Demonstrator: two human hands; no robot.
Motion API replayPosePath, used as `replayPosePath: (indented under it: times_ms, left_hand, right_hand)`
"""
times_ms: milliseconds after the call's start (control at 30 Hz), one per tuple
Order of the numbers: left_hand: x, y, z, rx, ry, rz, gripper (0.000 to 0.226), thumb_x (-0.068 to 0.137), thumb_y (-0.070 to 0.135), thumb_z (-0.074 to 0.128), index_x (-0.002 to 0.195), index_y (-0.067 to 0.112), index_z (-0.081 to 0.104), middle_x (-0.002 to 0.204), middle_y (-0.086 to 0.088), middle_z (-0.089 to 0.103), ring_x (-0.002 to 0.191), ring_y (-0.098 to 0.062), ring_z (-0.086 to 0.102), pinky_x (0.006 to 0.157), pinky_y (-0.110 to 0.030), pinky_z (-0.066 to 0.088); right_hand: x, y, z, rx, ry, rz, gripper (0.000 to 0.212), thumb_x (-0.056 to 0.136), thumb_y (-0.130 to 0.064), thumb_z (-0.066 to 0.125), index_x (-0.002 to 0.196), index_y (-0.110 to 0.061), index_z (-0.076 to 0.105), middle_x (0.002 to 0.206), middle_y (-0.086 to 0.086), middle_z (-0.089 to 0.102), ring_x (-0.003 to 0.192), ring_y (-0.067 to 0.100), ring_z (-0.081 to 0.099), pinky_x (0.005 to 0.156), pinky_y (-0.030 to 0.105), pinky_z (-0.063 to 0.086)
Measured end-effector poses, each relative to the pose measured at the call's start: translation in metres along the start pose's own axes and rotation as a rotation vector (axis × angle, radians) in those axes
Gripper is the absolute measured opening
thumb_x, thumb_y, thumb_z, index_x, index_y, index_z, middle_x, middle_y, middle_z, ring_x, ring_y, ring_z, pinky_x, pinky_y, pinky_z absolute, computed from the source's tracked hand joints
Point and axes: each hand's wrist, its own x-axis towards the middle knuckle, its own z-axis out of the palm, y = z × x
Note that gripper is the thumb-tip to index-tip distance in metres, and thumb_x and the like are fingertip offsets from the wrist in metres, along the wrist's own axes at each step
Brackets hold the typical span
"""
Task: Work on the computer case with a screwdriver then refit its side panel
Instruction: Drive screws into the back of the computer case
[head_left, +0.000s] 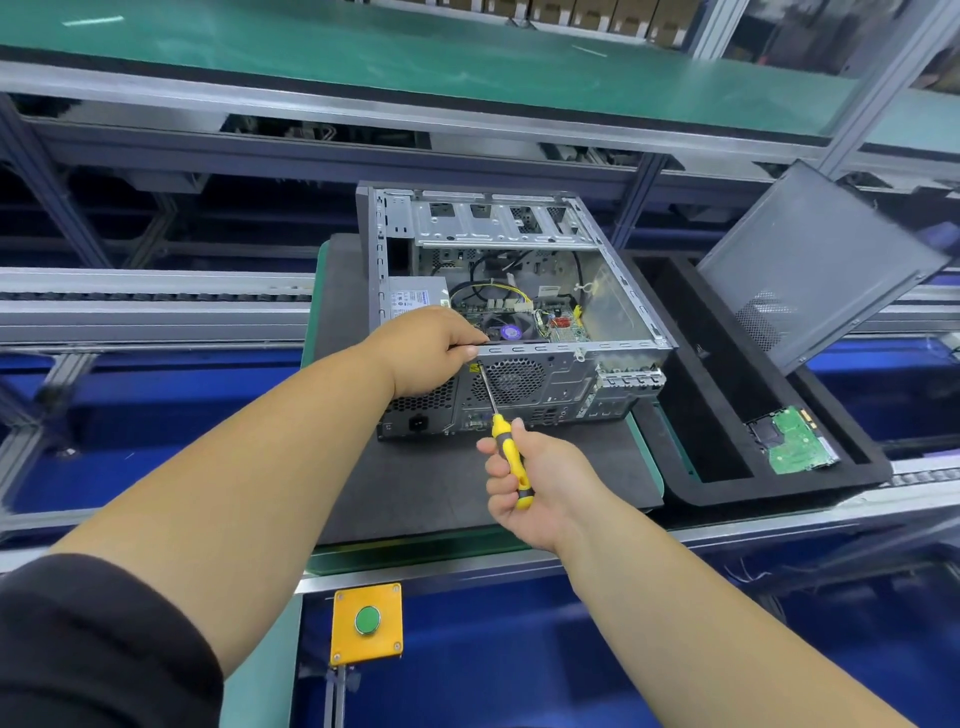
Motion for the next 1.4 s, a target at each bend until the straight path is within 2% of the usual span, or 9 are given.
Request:
replayPosePath:
  times_ms: [167, 333, 533, 667, 800, 900, 1033, 1267, 1400]
  left_hand:
    - [0.0, 0.001, 0.0, 0.01, -0.005, -0.006, 0.031, 0.1, 0.026, 0.049, 0.128, 0.02, 0.063, 0.126, 0.001, 0.06, 0.124, -0.019, 0.048, 0.105, -0.035, 0.037]
    - [0.0, 0.001, 0.0, 0.01, -0.014, -0.009, 0.033, 0.1, 0.026, 0.049, 0.131, 0.025, 0.06, 0.129, 0.002, 0.059, 0.124, -0.018, 0.047, 0.107, -0.036, 0.037]
    - [0.001, 0.001, 0.0, 0.02, -0.009, -0.003, 0.032, 0.1, 0.026, 0.049, 0.129, 0.023, 0.062, 0.125, 0.001, 0.06, 0.122, -0.019, 0.048, 0.105, -0.036, 0.038]
    - [0.001, 0.001, 0.0, 0.016, -0.007, -0.007, 0.033, 0.1, 0.026, 0.049, 0.131, 0.022, 0.061, 0.126, 0.001, 0.06, 0.123, -0.019, 0.048, 0.105, -0.035, 0.037]
    - [0.0, 0.001, 0.0, 0.021, 0.003, 0.011, 0.03, 0.1, 0.024, 0.049, 0.125, 0.018, 0.065, 0.122, -0.002, 0.062, 0.121, -0.021, 0.049, 0.102, -0.033, 0.038]
    - [0.0, 0.001, 0.0, 0.014, 0.004, 0.0, 0.032, 0.1, 0.025, 0.05, 0.129, 0.021, 0.062, 0.127, 0.001, 0.06, 0.124, -0.019, 0.047, 0.105, -0.031, 0.036]
    - [0.0, 0.002, 0.0, 0.011, -0.002, -0.007, 0.032, 0.1, 0.025, 0.049, 0.129, 0.021, 0.062, 0.127, 0.001, 0.059, 0.125, -0.019, 0.047, 0.106, -0.034, 0.036]
    - [0.0, 0.001, -0.001, 0.024, -0.009, -0.005, 0.031, 0.1, 0.026, 0.049, 0.128, 0.021, 0.063, 0.125, 0.0, 0.06, 0.122, -0.02, 0.048, 0.104, -0.035, 0.038]
    - [-0.001, 0.001, -0.001, 0.047, -0.019, 0.006, 0.027, 0.1, 0.026, 0.048, 0.114, 0.013, 0.066, 0.115, -0.004, 0.063, 0.113, -0.023, 0.052, 0.098, -0.04, 0.042]
  right_hand:
    - [-0.001, 0.009, 0.003, -0.006, 0.057, -0.087, 0.027, 0.086, -0.033, 0.076, 0.086, -0.009, 0.063, 0.063, 0.003, 0.053, 0.042, 0.009, 0.044, 0.039, 0.019, 0.036]
    - [-0.001, 0.009, 0.009, -0.191, 0.173, -0.14, 0.037, 0.096, -0.044, 0.059, 0.086, -0.01, 0.066, 0.05, -0.004, 0.059, 0.043, 0.007, 0.05, 0.041, 0.017, 0.042]
    - [-0.005, 0.0, 0.003, 0.12, -0.068, 0.052, 0.049, 0.104, -0.046, 0.041, 0.083, -0.008, 0.063, 0.051, -0.003, 0.047, 0.036, 0.007, 0.035, 0.032, 0.018, 0.028]
    - [-0.007, 0.001, 0.002, 0.102, -0.079, 0.003, 0.038, 0.093, -0.044, 0.064, 0.092, -0.005, 0.062, 0.062, 0.002, 0.048, 0.042, 0.009, 0.038, 0.035, 0.018, 0.032]
    - [-0.006, 0.007, 0.006, -0.061, 0.139, -0.148, 0.026, 0.084, -0.031, 0.078, 0.091, -0.009, 0.067, 0.062, 0.002, 0.057, 0.044, 0.008, 0.05, 0.04, 0.019, 0.04]
    - [-0.002, 0.007, 0.009, -0.161, 0.242, -0.145, 0.037, 0.094, -0.045, 0.062, 0.085, -0.011, 0.069, 0.056, -0.003, 0.06, 0.043, 0.006, 0.049, 0.04, 0.017, 0.039]
    - [0.0, 0.002, 0.007, -0.002, 0.13, -0.009, 0.056, 0.104, -0.05, 0.036, 0.081, -0.01, 0.068, 0.048, -0.004, 0.052, 0.035, 0.007, 0.039, 0.034, 0.017, 0.031]
    - [-0.006, 0.007, 0.009, 0.007, 0.113, -0.098, 0.027, 0.085, -0.036, 0.077, 0.088, -0.011, 0.066, 0.063, 0.002, 0.053, 0.045, 0.01, 0.044, 0.04, 0.019, 0.036]
    - [-0.006, 0.007, 0.013, -0.162, 0.192, -0.12, 0.034, 0.093, -0.043, 0.064, 0.088, -0.009, 0.067, 0.062, 0.0, 0.06, 0.051, 0.009, 0.05, 0.044, 0.019, 0.041]
